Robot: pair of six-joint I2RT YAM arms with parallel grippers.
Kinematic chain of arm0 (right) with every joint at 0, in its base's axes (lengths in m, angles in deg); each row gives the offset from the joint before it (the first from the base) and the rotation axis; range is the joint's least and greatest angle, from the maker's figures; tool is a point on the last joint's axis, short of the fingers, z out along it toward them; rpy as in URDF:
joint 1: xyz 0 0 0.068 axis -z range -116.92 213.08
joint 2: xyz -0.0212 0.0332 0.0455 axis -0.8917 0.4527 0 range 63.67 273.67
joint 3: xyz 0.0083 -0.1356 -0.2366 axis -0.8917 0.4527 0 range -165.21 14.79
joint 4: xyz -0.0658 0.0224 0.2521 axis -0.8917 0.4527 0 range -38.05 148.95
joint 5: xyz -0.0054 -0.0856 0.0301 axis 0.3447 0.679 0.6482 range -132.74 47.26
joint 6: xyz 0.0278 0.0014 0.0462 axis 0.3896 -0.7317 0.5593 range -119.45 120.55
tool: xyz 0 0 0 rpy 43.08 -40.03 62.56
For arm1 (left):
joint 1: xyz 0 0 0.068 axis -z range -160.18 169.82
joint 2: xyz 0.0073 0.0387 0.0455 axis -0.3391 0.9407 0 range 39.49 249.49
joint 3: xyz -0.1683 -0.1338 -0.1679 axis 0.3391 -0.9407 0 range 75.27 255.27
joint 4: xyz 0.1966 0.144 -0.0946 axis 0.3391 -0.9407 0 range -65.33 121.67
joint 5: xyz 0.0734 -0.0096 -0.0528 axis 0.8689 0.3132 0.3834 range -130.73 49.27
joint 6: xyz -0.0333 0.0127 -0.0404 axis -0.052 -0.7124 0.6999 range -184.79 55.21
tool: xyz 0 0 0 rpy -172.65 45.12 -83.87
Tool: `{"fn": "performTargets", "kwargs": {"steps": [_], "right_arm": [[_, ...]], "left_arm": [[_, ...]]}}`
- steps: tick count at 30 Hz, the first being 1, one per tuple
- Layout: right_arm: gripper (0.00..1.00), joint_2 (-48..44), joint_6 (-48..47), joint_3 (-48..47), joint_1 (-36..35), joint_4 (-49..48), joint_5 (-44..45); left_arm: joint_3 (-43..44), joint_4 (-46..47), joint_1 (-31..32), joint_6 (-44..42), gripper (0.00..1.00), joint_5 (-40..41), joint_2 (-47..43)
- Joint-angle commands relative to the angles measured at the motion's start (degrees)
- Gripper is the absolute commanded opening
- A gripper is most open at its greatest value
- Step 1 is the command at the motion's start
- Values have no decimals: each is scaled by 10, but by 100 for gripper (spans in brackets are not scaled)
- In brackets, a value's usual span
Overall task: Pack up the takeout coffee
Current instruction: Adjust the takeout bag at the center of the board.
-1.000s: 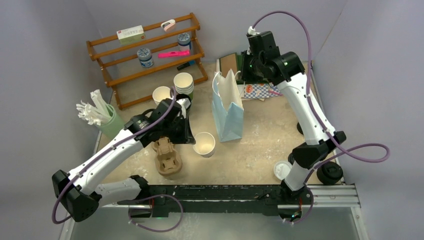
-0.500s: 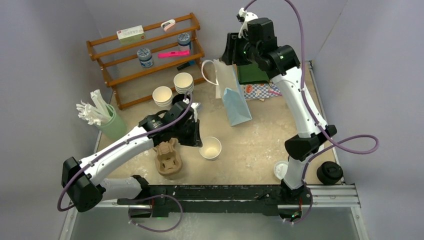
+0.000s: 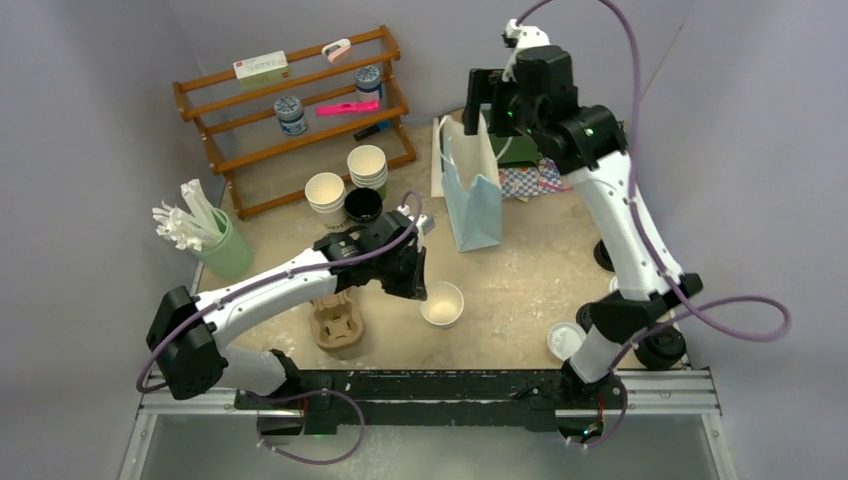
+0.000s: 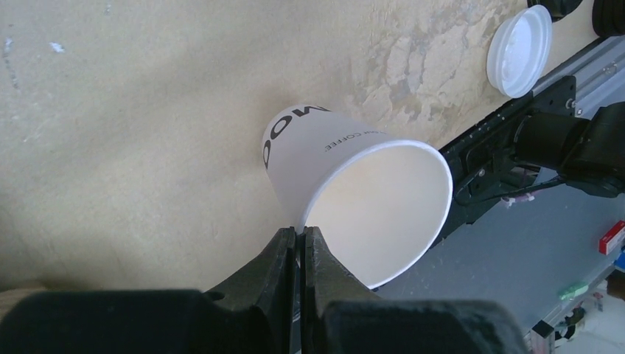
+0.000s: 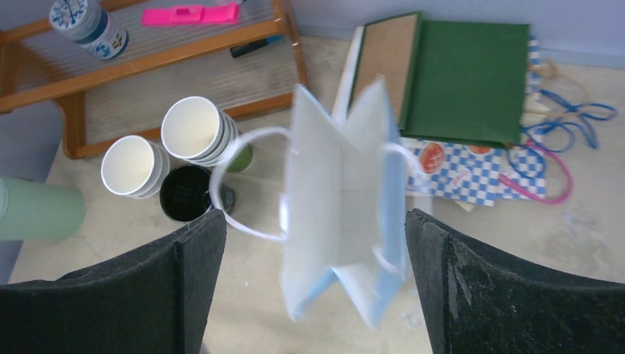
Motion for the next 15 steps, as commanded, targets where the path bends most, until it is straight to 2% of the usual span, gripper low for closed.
{"fn": "performTargets", "kwargs": {"steps": [1, 6, 10, 15], "right_arm": [[93, -112, -14, 64, 1, -32, 66], [92, -254, 28, 226, 1, -44, 126], [92, -356, 94, 378, 1, -26, 151], [91, -444, 230, 537, 1, 24, 117]], "left_arm": [[18, 33, 20, 12, 0, 27, 39], [66, -7, 22, 25, 0, 65, 90], [75, 2, 22, 38, 0, 74, 106], [84, 21, 22, 52, 0, 78, 125]]}}
